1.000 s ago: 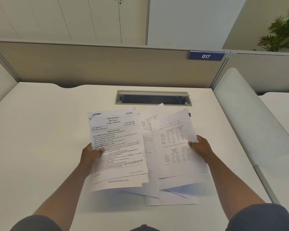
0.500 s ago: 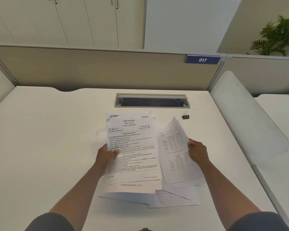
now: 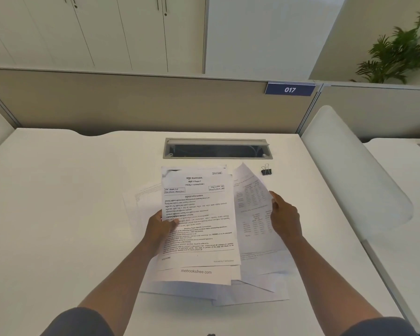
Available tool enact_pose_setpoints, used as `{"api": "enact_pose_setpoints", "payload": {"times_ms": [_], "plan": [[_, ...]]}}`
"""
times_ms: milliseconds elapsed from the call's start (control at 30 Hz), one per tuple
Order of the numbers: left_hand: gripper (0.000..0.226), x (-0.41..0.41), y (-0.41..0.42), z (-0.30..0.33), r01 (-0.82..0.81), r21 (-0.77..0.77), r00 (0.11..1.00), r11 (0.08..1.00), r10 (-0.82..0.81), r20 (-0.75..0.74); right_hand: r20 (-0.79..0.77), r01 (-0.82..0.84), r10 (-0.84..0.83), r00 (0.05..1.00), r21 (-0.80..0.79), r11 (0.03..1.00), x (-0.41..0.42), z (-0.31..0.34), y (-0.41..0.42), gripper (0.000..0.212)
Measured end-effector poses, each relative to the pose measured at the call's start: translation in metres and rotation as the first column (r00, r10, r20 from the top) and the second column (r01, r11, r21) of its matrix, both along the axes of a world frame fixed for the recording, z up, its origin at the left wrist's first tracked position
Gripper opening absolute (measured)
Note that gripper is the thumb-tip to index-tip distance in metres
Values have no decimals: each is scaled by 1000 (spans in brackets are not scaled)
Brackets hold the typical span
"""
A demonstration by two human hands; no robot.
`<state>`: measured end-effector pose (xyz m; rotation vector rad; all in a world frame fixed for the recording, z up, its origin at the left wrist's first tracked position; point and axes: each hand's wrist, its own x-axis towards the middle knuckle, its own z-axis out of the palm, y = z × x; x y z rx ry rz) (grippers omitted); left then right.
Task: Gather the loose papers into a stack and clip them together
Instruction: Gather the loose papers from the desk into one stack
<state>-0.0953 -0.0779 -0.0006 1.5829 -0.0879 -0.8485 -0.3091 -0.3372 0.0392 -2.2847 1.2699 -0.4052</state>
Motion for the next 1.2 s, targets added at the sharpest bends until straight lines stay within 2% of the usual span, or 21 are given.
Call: {"api": "enact_pose_setpoints", "payload": {"times_ms": [67,167,300,400,533,633,800,867,933,1000,1133,1200], "plan": [[26,2,-1,-1,3,-2,1000,1000,-3,1,-19,-10,9,1000,-75,997,1,4,0,38],[26,4,-1,-2,-3,-2,1000,1000,3,-1,52,-6,2,999,77,997,5,11,-1,36],[24,6,-5,1,-8,-8,1000,1000,8,-11,133,40,-58,989,134,990,12,18,0,36],[23,6,-9,4,14,-13,1000,1000,-14,-26,192,35,-83,978,241,970,17,20,-1,32],[22,4,-14,8,25,-38,998,999,-28,-60,281,0,-174,944,527,850,23,15,0,32],[17,-2,-18,14,37,-83,994,996,-46,-99,286,-30,-206,936,648,761,26,10,9,35],[22,-8,-21,19,87,-104,982,991,-103,-161,304,-79,-205,930,713,696,35,7,30,37],[30,-7,-21,19,81,-89,985,993,-93,-145,315,-82,-236,919,741,667,38,5,35,38],[32,-5,-20,19,57,-72,991,996,-65,-118,306,-82,-246,920,762,642,40,3,36,48],[30,-4,-19,23,49,-69,993,996,-56,-101,318,-113,-211,924,757,644,43,3,37,54],[22,-2,-22,26,27,-51,994,998,-32,-104,408,-281,-45,912,700,657,48,8,43,50],[16,-1,-26,30,5,-67,995,998,-12,-98,396,-288,12,918,646,707,51,7,43,46]]}}
